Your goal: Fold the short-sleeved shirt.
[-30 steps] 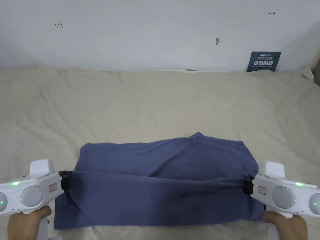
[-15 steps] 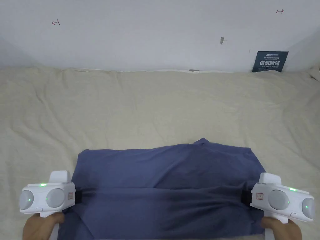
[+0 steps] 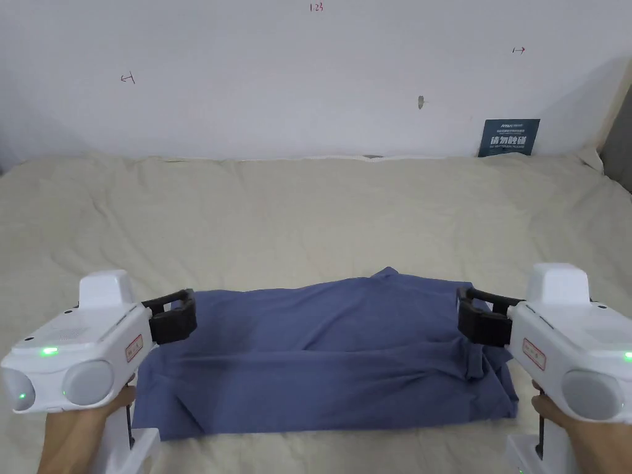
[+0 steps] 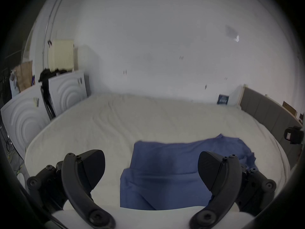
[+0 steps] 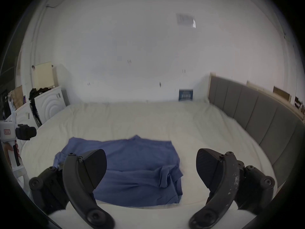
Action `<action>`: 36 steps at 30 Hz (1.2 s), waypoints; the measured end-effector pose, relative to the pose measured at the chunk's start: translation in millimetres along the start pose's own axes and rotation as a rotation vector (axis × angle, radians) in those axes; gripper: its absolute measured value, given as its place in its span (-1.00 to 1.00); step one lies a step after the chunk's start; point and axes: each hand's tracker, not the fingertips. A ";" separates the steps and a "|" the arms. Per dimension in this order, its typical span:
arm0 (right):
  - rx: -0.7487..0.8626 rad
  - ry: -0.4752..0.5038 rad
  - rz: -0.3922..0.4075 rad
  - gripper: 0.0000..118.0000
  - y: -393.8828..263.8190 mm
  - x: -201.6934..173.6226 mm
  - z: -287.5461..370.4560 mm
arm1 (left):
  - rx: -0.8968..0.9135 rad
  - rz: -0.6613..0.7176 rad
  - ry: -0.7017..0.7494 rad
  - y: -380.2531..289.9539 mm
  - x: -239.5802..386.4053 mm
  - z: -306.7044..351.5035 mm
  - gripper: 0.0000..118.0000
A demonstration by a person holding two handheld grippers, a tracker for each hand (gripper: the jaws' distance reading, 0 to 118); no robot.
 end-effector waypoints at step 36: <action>0.052 -0.069 0.036 -0.98 -33.7 -11.8 24.8 | -0.520 0.078 0.070 -103.0 -56.2 -76.2 0.87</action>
